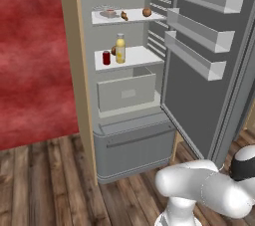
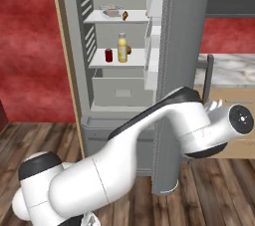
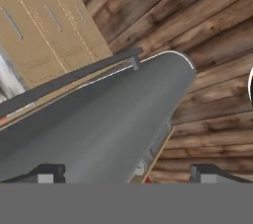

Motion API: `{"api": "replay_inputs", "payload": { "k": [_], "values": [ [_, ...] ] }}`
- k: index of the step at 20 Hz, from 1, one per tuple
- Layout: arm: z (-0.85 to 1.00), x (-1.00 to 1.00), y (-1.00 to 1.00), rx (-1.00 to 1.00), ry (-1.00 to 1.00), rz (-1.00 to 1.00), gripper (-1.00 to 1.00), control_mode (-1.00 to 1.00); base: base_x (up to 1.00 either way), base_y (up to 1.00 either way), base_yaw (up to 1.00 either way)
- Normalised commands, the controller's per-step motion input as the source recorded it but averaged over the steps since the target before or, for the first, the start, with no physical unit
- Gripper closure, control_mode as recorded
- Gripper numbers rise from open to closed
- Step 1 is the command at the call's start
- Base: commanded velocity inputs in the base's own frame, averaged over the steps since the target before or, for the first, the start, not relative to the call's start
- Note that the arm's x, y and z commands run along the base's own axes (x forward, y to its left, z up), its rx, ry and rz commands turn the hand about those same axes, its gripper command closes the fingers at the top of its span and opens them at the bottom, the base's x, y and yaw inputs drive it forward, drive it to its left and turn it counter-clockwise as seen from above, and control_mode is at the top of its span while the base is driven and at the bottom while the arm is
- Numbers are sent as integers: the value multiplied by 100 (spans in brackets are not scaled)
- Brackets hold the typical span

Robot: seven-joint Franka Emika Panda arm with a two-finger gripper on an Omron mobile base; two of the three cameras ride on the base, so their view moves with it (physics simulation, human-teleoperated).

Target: Place the tupperware on the top shelf of the fridge. Make space for the tupperware among the existing items by rearranging them on the shelves if needed. Close the fridge door when finished.

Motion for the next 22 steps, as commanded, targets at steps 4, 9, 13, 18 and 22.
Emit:
{"api": "replay_inputs", "payload": {
  "k": [4, 9, 13, 18, 22],
  "values": [
    [-30, 21, -7, 18, 0, 2, -100, -100, 0, 0, 0],
    [-28, 50, -2, 17, 0, 1, -100, -100, 0, 0, 0],
    [-32, 61, -1, 14, 0, 1, -100, -100, 0, 0, 0],
    [-23, 52, 5, 14, 0, 4, -100, -100, 0, 0, 0],
    [-12, 47, 47, 22, 0, 11, -100, -100, 0, 0, 0]
  ]
}}
